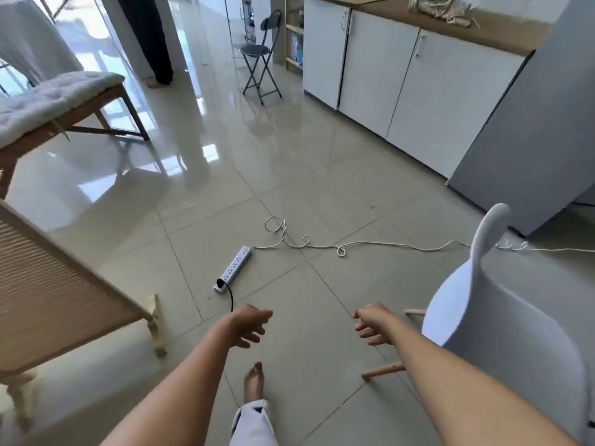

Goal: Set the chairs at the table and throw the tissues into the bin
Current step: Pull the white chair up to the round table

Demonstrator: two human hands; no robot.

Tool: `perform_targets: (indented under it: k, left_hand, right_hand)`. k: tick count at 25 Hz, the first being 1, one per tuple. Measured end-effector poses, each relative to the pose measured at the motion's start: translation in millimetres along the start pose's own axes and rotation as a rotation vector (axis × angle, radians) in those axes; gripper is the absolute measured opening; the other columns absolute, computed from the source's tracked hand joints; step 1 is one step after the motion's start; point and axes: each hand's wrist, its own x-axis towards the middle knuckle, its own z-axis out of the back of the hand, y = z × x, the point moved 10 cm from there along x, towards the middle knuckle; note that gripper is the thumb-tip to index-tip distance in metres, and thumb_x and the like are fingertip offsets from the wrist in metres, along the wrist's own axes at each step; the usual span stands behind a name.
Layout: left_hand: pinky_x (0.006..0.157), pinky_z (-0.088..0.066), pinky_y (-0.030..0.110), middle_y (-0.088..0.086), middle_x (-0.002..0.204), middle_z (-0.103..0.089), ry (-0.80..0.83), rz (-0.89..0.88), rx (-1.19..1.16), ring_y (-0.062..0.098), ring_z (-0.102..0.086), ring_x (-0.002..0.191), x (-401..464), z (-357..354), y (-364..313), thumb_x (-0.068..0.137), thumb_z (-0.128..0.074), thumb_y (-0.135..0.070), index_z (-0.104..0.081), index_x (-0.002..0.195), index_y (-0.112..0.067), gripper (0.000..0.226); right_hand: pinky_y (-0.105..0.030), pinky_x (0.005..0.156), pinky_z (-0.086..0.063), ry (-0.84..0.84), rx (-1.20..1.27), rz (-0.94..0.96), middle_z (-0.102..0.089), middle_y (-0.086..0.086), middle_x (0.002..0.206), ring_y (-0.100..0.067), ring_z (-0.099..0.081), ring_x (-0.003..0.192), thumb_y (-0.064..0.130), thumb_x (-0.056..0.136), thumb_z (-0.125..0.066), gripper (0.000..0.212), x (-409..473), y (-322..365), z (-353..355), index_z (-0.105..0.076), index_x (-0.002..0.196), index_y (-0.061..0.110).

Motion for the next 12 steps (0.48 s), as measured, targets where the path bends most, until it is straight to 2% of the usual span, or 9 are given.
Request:
perform_targets:
  k: [4,9,12]
  left_hand:
    - [0.078,-0.041,0.028,0.009,0.101,-0.059,-0.033,-0.041,0.113,0.021,-0.056,0.081,57,70,-73,0.095,-0.047,-0.035,-0.054,0.096,-0.013,0.024]
    - [0.062,-0.037,0.023,0.003,0.077,-0.059,-0.047,-0.093,0.323,0.018,-0.053,0.064,127,125,-199,0.091,-0.049,-0.033,-0.053,0.078,-0.015,0.022]
    - [0.059,-0.033,0.021,0.002,0.073,-0.055,0.05,-0.136,0.445,0.017,-0.05,0.06,159,104,-271,0.092,-0.048,-0.029,-0.051,0.078,-0.015,0.021]
  right_hand:
    - [-0.032,0.073,-0.045,-0.012,0.232,-0.036,-0.053,-0.004,0.074,-0.016,-0.051,0.062,0.018,0.092,-0.042,0.016,48,68,7,-0.051,0.104,0.012]
    - [-0.026,0.06,-0.042,-0.087,0.499,-0.135,-0.054,-0.003,0.072,-0.016,-0.05,0.059,0.019,0.091,-0.043,0.011,80,121,37,-0.05,0.098,0.014]
    - [-0.029,0.063,-0.043,-0.135,0.677,-0.218,-0.053,-0.004,0.072,-0.017,-0.049,0.059,0.018,0.091,-0.044,0.012,100,123,67,-0.05,0.081,0.015]
